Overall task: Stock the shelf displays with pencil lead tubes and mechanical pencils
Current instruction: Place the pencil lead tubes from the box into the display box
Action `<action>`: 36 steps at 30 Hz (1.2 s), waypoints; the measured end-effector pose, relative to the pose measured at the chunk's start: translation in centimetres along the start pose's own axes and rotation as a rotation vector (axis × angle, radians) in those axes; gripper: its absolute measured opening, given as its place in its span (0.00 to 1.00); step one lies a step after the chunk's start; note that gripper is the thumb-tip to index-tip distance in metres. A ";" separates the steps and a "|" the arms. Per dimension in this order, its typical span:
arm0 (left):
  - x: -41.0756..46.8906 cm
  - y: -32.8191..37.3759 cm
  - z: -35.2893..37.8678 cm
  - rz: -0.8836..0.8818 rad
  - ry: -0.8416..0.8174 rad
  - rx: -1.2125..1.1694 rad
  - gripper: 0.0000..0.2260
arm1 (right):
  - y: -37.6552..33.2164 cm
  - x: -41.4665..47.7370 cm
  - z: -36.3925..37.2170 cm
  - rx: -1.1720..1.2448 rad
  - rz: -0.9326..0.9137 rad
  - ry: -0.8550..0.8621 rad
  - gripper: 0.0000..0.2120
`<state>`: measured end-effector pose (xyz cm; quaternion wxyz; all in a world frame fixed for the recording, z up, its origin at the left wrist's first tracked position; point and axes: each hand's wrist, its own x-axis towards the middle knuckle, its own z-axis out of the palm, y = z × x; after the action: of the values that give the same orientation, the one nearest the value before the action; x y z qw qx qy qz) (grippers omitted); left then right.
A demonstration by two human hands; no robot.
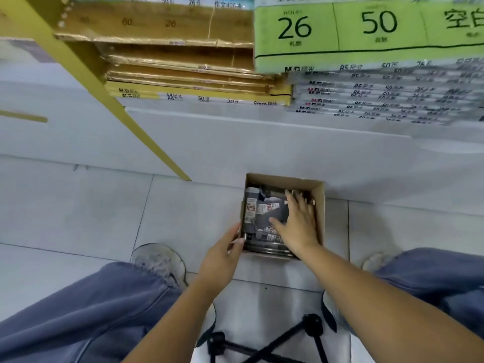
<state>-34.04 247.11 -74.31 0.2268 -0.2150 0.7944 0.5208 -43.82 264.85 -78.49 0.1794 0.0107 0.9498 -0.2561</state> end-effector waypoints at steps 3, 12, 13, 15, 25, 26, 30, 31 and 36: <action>0.0 -0.4 0.2 0.002 0.011 -0.003 0.20 | -0.1 0.6 -0.1 0.018 0.007 0.018 0.43; 0.2 -1.2 0.6 0.017 0.031 -0.019 0.19 | -0.3 0.9 0.1 0.016 -0.057 -0.158 0.51; 0.2 -1.2 0.6 0.015 0.032 -0.014 0.20 | -0.3 0.9 -0.1 0.043 -0.068 -0.169 0.51; 0.2 -1.2 0.5 0.021 0.034 -0.001 0.20 | -0.3 0.8 -0.3 0.122 -0.089 -0.177 0.50; 0.0 -0.8 0.2 0.031 0.024 0.015 0.19 | -0.7 0.7 -1.0 0.093 -0.167 -0.229 0.32; -0.1 -0.7 0.2 0.033 0.023 0.019 0.19 | -0.8 0.8 -1.2 0.090 -0.168 -0.249 0.31; 0.0 -0.8 0.2 0.045 0.009 0.028 0.19 | -0.9 1.0 -1.9 0.129 -0.144 -0.382 0.30; 0.0 -0.8 0.2 0.042 0.006 0.020 0.19 | -0.9 1.0 -1.9 0.131 -0.145 -0.413 0.30; 0.0 -0.8 0.2 0.038 -0.008 0.017 0.19 | -0.5 0.7 -1.8 0.149 -0.116 -0.441 0.31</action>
<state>-33.54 246.99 -75.02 0.2220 -0.1960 0.8017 0.5192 -45.16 265.28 -77.10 0.3663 -0.0871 0.8651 -0.3316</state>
